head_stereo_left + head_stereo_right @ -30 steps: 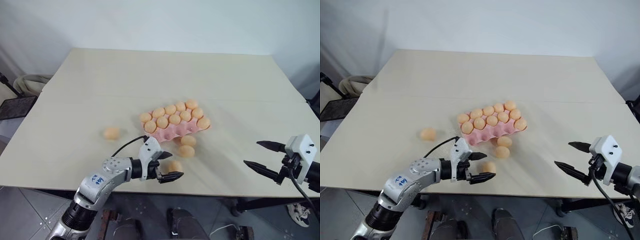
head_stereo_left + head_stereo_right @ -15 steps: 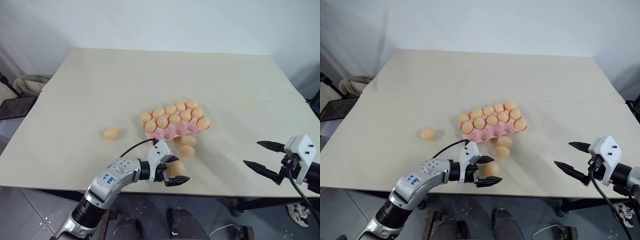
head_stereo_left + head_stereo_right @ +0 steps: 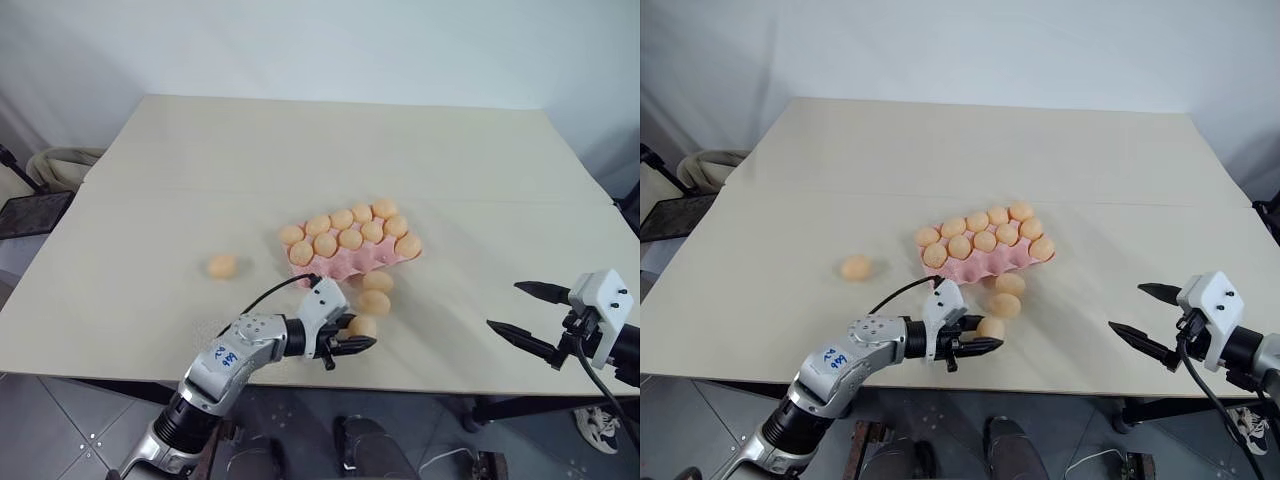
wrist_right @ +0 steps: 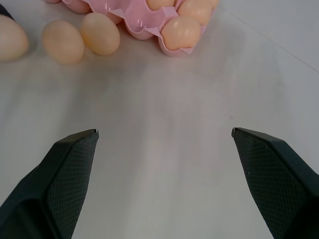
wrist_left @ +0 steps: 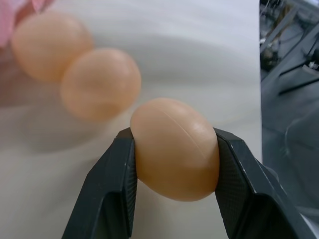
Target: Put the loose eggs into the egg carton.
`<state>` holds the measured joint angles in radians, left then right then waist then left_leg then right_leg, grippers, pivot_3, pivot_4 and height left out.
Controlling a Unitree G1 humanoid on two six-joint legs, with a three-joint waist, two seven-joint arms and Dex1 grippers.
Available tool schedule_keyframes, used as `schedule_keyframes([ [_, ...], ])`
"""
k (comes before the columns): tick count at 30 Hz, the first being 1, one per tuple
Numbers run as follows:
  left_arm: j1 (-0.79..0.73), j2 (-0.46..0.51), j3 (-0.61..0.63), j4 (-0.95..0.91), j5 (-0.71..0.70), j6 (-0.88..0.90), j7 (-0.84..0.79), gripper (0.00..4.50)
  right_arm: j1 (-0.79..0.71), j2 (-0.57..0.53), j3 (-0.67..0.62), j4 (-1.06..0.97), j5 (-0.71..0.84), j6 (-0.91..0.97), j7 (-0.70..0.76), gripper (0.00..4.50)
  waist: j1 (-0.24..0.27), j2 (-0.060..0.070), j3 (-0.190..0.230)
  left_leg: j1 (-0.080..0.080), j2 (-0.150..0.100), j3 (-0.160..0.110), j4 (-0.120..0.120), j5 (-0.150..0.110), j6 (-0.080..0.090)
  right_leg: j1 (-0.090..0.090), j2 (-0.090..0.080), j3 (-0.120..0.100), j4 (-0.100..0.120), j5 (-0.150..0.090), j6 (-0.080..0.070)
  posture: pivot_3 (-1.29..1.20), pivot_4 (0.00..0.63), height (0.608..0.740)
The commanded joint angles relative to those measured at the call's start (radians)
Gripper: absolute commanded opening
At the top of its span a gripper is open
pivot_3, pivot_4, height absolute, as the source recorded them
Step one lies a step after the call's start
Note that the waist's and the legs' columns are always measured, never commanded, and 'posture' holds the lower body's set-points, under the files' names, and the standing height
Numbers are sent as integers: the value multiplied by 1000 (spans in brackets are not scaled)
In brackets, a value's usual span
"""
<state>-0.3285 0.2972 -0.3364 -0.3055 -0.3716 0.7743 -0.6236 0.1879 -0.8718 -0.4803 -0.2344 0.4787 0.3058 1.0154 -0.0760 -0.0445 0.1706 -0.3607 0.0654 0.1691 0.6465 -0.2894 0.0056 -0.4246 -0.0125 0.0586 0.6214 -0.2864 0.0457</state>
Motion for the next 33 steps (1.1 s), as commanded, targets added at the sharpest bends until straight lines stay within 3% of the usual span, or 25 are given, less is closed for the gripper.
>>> schedule_keyframes([
  [1,-35,-20,99,-77,-96,27,-12,1793,-7,-4,-25,-21,5,-11,-5,4500,0,0,0,0,0,0,0,0,0,0,0,0,0,0,0,0,150,740],
  [7,-129,-8,215,-40,-145,14,-18,1793,-15,-1,-16,-17,2,-11,-7,4500,1,0,0,0,0,0,0,0,0,0,0,0,0,0,0,0,150,740],
  [15,-301,-51,139,216,-17,-77,1,1793,-49,7,11,-7,-4,-12,-15,4500,16,0,1,-2,-1,0,1,0,0,-1,0,0,-1,2,4,0,150,740],
  [26,-563,-222,112,657,114,-260,19,1793,-5,28,-14,-42,-2,-14,-37,4500,40,1,1,-10,0,-1,1,-2,5,-8,1,-2,-2,4,8,0,150,740],
  [33,-652,-307,117,829,154,-352,-4,1793,8,45,-22,-59,5,-21,-54,4500,46,1,1,-10,1,0,0,-7,4,-9,2,-2,-3,3,12,0,150,740],
])
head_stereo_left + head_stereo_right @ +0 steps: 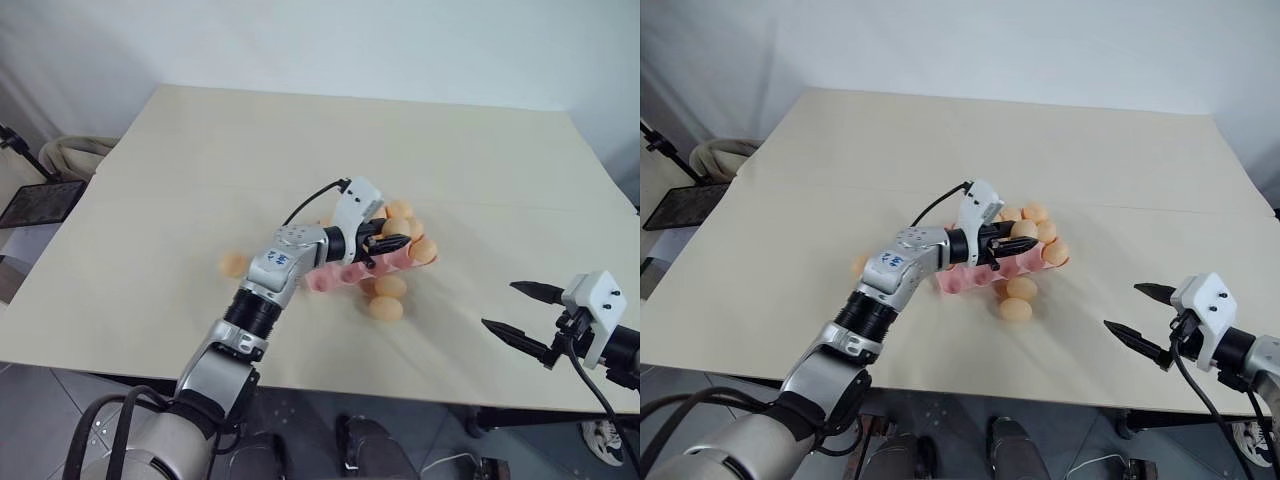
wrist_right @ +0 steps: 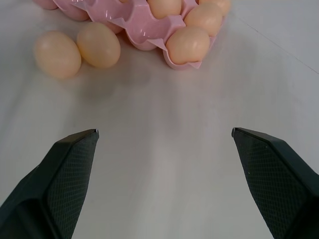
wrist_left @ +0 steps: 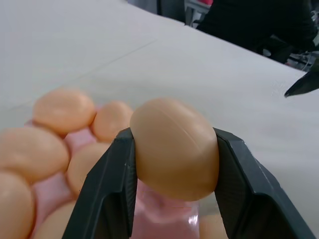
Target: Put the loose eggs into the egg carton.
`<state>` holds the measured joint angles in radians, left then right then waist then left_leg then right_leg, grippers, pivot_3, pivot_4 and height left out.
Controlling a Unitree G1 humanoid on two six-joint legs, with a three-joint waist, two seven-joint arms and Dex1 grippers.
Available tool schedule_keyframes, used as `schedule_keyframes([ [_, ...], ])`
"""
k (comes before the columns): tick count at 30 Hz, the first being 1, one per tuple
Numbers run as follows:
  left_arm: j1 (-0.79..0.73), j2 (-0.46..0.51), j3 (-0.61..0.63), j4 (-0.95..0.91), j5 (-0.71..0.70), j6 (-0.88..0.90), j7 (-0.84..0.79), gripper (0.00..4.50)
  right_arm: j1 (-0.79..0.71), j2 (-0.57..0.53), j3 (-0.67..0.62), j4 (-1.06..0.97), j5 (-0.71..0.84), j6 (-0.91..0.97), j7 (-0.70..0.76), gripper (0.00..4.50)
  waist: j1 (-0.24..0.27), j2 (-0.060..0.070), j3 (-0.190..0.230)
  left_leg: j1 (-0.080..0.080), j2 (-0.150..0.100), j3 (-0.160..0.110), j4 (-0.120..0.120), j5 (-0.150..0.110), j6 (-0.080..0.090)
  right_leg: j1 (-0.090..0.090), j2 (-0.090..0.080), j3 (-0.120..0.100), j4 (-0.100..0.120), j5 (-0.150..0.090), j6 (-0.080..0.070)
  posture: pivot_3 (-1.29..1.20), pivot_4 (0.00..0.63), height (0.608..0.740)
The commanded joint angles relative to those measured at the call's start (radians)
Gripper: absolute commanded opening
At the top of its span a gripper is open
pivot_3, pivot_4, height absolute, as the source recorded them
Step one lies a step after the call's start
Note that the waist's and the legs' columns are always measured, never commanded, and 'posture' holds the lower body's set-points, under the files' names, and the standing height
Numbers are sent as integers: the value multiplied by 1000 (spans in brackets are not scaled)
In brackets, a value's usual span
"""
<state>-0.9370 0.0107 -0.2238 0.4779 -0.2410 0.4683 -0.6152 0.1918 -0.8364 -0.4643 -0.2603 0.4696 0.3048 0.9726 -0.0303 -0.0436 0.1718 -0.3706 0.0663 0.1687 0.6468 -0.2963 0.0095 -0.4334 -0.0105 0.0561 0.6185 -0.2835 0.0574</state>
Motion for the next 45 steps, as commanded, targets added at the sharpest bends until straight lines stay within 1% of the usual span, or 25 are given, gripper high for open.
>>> schedule_keyframes([
  [1,-52,-24,3,68,33,-54,-13,1793,7,13,-41,-37,15,-20,-14,4500,1,0,0,0,0,0,0,0,0,0,0,0,0,0,0,0,150,740],
  [8,-91,-54,-2,169,76,-99,-32,1793,27,23,-51,-55,14,-17,-23,4500,2,0,0,-2,0,1,1,0,0,-2,0,0,1,-1,0,0,150,740],
  [16,-115,-85,12,218,104,-113,-46,1793,40,27,-54,-67,14,-15,-36,4500,2,1,0,-2,-1,1,1,-1,1,-2,0,0,1,-1,0,0,150,740],
  [18,-114,-87,12,220,111,-105,-44,2444,42,27,-55,-69,13,-16,-38,4500,2,1,0,-2,-1,1,1,-1,1,-3,0,0,1,-1,0,0,150,740],
  [19,-112,-88,11,218,113,-98,-45,2619,43,27,-56,-68,13,-17,-38,4500,2,0,0,-2,-1,1,1,-1,1,-3,0,0,2,-1,0,0,150,740],
  [22,-107,-87,12,205,117,-86,-51,3649,41,24,-56,-65,13,-18,-39,4500,2,1,0,-2,-1,1,1,-1,1,-3,0,0,2,-1,0,0,150,740],
  [24,-99,-85,12,190,117,-80,-55,4238,37,22,-53,-63,13,-18,-38,4500,2,1,0,-2,-1,1,1,-1,1,-2,0,0,2,-1,0,0,150,740],
  [25,-94,-85,13,179,116,-76,-55,4443,36,21,-53,-61,13,-19,-37,4500,1,1,0,-2,-1,1,2,-1,1,-2,0,0,2,-1,1,0,150,740],
  [31,-68,-77,31,117,98,-81,-68,4443,26,15,-51,-52,13,-20,-30,4500,1,1,0,-1,-1,1,2,0,0,-2,0,0,4,-1,1,0,150,740],
  [33,-41,-68,41,52,77,-95,-94,4443,23,14,-52,-50,12,-21,-27,4500,1,1,0,-1,-1,1,2,0,0,-2,0,0,4,-1,1,0,150,740],
  [36,13,-46,35,-73,51,-87,-142,4443,21,12,-53,-47,12,-21,-24,4500,0,1,0,-1,0,1,1,0,-1,-3,0,0,4,-1,1,0,150,740],
  [40,93,-9,0,-258,31,3,-169,4443,18,11,-52,-47,11,-16,-23,4500,2,1,1,0,0,1,2,1,-2,-2,0,0,6,-1,0,0,150,740],
  [44,157,35,-7,-423,-1,92,-177,4443,17,11,-52,-47,11,-14,-24,4500,1,1,1,1,0,1,3,2,-1,-1,0,1,7,-1,0,0,150,740],
  [45,189,56,-1,-491,-20,106,-185,4443,17,12,-51,-48,11,-14,-24,4500,0,1,1,1,0,1,4,2,-1,0,0,1,7,-1,0,0,150,740],
])
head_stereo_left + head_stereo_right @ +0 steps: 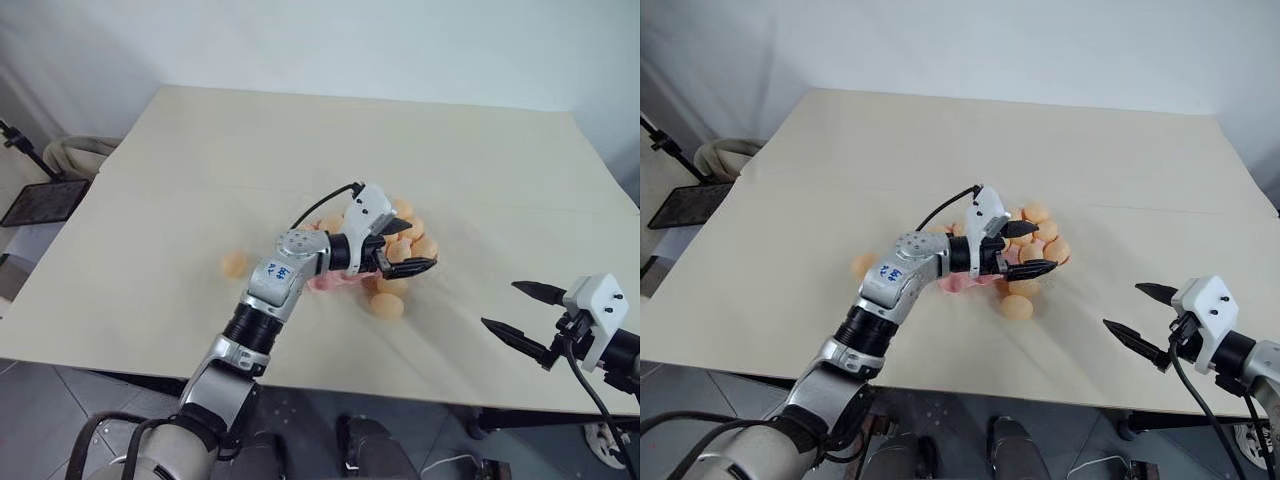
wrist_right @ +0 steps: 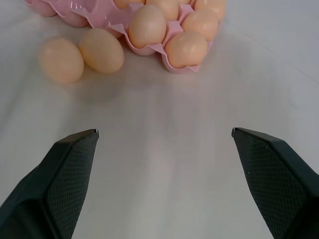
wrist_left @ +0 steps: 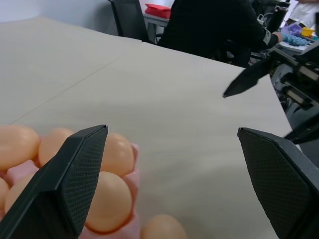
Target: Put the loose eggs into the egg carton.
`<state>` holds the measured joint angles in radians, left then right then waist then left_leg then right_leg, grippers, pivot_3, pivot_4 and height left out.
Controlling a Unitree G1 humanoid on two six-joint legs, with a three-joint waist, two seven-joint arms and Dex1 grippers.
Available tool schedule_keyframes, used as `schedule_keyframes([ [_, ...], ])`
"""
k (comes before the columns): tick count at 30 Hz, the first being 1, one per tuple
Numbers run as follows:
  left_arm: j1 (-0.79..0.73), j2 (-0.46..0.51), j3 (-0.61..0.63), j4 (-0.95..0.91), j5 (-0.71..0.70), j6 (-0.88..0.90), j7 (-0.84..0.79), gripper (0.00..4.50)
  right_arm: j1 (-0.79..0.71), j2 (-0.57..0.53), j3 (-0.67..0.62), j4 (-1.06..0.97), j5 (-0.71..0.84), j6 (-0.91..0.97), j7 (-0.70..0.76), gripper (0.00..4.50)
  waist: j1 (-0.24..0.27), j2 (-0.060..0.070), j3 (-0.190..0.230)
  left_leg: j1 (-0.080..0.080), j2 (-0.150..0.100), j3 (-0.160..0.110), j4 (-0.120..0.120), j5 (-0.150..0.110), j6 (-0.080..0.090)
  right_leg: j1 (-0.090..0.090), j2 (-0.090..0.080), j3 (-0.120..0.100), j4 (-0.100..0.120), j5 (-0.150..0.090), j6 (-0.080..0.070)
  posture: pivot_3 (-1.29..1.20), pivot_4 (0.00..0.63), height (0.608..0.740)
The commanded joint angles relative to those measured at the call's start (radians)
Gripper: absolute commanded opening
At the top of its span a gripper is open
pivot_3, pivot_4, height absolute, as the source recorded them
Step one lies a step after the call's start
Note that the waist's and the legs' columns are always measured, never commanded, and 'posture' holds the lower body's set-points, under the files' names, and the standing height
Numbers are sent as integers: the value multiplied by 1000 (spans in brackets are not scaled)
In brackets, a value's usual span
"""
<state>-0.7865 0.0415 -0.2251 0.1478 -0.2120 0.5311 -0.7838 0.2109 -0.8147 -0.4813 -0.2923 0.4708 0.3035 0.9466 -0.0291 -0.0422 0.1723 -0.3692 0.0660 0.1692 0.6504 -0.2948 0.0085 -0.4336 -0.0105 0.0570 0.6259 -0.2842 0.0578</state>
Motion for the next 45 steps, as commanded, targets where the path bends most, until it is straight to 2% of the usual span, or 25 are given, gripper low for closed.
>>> schedule_keyframes([
  [1,66,46,6,-220,-66,61,-23,4443,-1,-9,-33,-16,10,-12,3,4500,-4,1,0,1,0,0,0,0,0,0,0,0,0,0,0,0,150,740],
  [8,233,194,72,-482,-169,170,-16,4443,-9,-13,-24,-6,13,-10,12,4500,-2,2,0,3,1,-1,0,2,-1,3,0,0,2,0,-1,0,150,740],
  [13,319,330,135,-522,-202,202,-33,4443,-19,-22,-22,4,12,-8,23,4500,-4,2,-1,4,0,-1,1,2,0,4,-1,0,2,0,-1,0,150,740],
  [18,455,488,199,-585,-263,164,-137,4443,-28,-30,-20,12,11,-5,34,4500,-8,2,0,4,1,-1,0,3,-1,4,-1,0,1,-1,-2,0,150,740],
  [24,523,564,223,-625,-302,140,-166,4443,-39,-34,-15,21,8,-5,43,4500,1,2,0,4,0,-1,-1,1,-3,4,-3,-2,0,-4,-7,0,150,740],
  [27,524,558,213,-645,-308,134,-150,4443,-45,-35,-13,27,6,-6,47,4500,-1,2,0,3,-1,-1,-1,1,-2,4,-4,-2,-1,-4,-7,0,150,740],
  [35,390,363,-17,-589,-182,179,61,4443,-54,-38,-15,30,2,-2,47,4500,1,2,-1,2,-3,-1,0,1,3,5,-5,-2,-2,0,-1,0,150,740],
  [45,301,248,-230,-502,-46,209,166,4443,-38,-41,-35,21,7,-2,45,4500,-2,2,-1,2,-1,-3,0,2,2,5,-2,-1,-1,0,-1,0,150,740],
])
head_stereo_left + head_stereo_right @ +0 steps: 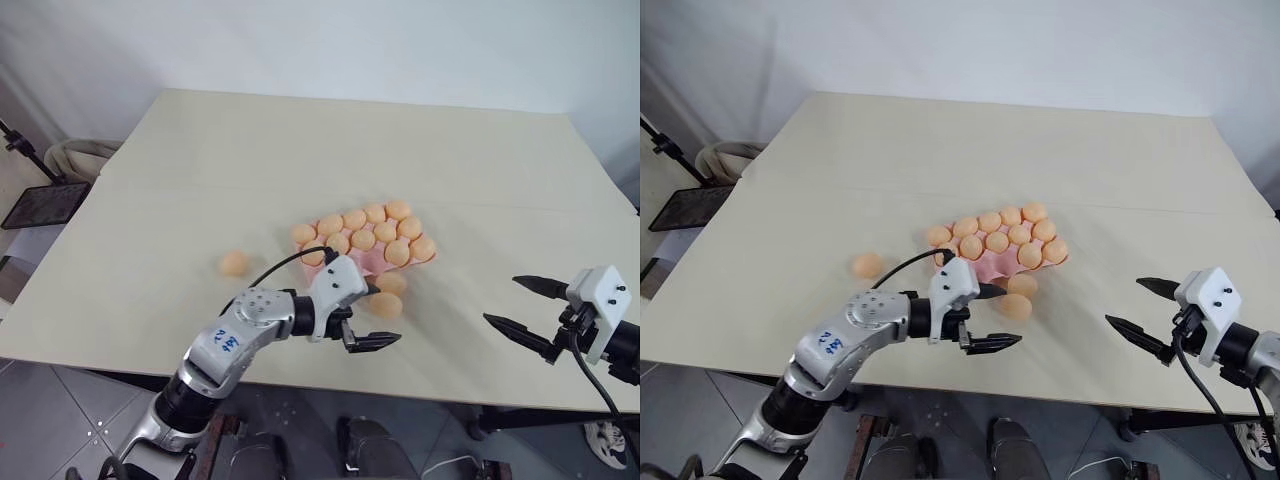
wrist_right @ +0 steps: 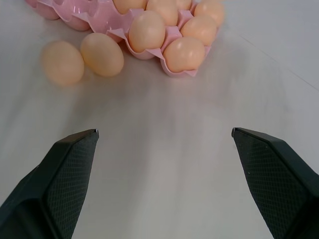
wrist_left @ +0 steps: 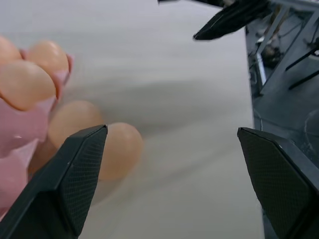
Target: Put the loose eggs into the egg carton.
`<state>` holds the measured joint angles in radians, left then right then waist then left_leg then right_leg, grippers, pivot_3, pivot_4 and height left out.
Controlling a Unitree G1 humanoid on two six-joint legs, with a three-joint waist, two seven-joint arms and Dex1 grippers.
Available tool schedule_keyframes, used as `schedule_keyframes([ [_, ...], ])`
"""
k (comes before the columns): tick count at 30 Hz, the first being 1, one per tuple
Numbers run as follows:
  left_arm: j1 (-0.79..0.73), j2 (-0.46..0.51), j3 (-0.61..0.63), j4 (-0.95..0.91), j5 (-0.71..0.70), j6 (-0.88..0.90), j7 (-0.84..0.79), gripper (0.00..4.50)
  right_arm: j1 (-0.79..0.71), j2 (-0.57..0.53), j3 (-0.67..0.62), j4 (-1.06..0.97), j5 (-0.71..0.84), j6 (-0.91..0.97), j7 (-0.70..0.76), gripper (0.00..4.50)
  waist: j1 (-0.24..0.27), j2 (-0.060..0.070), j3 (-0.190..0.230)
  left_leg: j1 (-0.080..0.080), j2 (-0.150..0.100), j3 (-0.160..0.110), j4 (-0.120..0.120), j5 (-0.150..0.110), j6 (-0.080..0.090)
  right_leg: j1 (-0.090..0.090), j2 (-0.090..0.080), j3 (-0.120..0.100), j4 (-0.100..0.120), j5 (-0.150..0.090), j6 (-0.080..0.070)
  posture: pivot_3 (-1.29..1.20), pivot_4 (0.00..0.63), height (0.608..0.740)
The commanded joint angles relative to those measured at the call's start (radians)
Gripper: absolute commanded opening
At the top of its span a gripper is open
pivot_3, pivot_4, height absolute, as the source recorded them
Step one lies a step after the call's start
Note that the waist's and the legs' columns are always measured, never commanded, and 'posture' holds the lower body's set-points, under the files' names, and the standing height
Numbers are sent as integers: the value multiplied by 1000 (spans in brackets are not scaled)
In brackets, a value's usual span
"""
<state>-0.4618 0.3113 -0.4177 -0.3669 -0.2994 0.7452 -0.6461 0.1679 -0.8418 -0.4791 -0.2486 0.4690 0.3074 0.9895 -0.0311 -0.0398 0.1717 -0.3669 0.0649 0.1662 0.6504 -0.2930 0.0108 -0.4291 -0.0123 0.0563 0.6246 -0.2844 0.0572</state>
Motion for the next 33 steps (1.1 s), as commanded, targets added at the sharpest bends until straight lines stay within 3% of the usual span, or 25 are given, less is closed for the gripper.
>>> schedule_keyframes([
  [1,-31,-34,-49,33,61,-9,44,4443,8,-14,-38,-24,9,-7,0,4500,1,0,0,0,0,0,0,0,0,0,0,0,0,0,0,0,150,740],
  [27,-101,-204,-97,306,196,-101,70,4443,45,2,-62,-61,50,-6,-11,4500,2,0,0,-1,0,-1,0,0,1,0,0,0,-1,0,0,0,150,740],
  [33,-99,-188,-102,295,215,-83,65,2575,63,3,-70,-64,47,-11,-20,4500,2,0,0,-1,0,-1,0,0,1,0,0,0,-1,0,0,0,150,740],
])
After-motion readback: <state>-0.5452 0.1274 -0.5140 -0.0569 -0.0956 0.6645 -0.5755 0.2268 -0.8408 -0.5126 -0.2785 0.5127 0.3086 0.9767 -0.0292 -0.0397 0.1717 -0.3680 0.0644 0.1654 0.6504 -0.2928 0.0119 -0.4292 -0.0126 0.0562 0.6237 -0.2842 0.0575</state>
